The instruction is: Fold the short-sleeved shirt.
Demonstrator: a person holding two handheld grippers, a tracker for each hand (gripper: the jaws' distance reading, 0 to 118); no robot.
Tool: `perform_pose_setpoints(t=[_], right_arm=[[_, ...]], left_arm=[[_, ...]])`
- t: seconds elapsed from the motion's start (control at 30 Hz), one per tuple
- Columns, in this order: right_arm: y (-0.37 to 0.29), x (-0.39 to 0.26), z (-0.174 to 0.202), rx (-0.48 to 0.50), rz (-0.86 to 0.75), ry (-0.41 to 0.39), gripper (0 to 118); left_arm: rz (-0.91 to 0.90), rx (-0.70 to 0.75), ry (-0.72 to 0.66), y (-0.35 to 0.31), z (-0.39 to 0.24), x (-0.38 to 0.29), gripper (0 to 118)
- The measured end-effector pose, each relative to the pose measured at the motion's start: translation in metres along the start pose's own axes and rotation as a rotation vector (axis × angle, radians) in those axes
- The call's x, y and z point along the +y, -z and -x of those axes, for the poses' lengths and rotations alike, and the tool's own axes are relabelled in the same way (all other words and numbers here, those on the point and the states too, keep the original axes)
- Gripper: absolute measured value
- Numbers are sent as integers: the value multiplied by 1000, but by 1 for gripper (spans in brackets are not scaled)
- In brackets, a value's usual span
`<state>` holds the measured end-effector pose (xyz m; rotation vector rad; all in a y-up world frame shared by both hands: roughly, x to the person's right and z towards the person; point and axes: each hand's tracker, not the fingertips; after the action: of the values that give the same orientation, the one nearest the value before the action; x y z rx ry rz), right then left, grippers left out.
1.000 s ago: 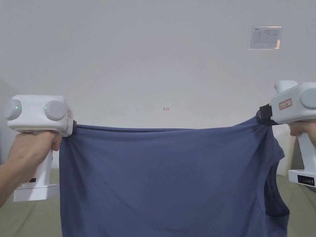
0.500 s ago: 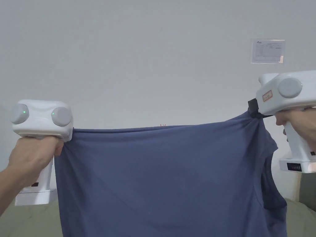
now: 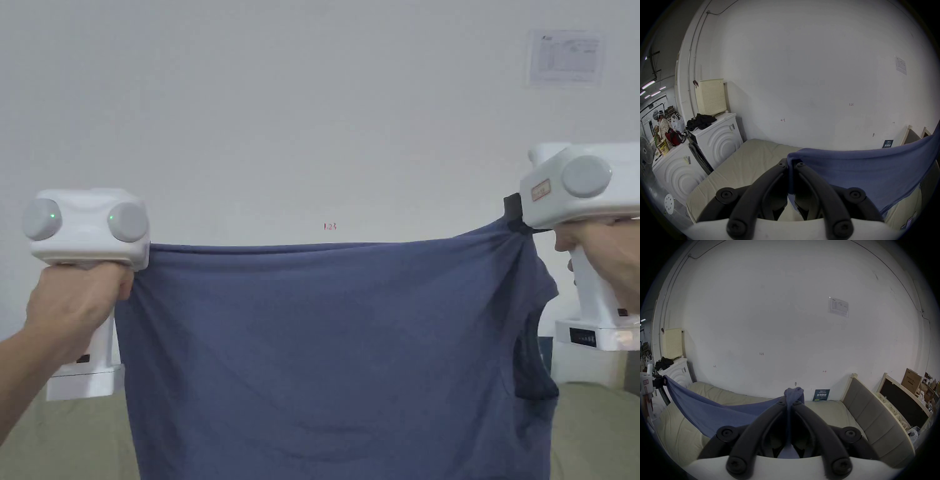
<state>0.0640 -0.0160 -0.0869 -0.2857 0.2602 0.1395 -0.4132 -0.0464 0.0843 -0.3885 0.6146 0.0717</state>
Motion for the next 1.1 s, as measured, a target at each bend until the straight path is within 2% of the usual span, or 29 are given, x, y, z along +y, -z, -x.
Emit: perform_pose_setpoints(t=[0.13,0.2,0.33,0.4,0.63,0.77,0.8,0.87,0.93,1.03,1.1], right_arm=[[30,-34,-1,-1,35,3,3],[42,-54,-3,11,58,32,3],[56,-103,-1,18,122,20,3],[52,-136,-2,33,162,36,3],[-22,-246,-12,101,244,102,3],[-90,-303,-14,120,283,75,3],[-109,-319,-16,121,289,86,3],[-144,-346,-18,136,299,155,3],[-175,-374,-18,135,329,168,3],[-216,-409,-11,141,369,134,3],[-238,-433,-7,154,392,152,3]], left_arm=[[24,-5,5,29,-4,-14,2],[44,1,31,91,-23,-55,2],[110,-13,43,107,-27,-100,2],[155,-72,3,115,-18,-129,2],[223,-88,81,49,6,-236,2],[251,-124,154,-8,25,-293,2],[266,-137,159,-23,34,-307,2],[302,-149,146,-47,41,-330,2],[327,-165,165,-71,52,-353,2],[347,-174,165,-105,65,-387,2],[382,-182,143,-122,76,-409,2]])
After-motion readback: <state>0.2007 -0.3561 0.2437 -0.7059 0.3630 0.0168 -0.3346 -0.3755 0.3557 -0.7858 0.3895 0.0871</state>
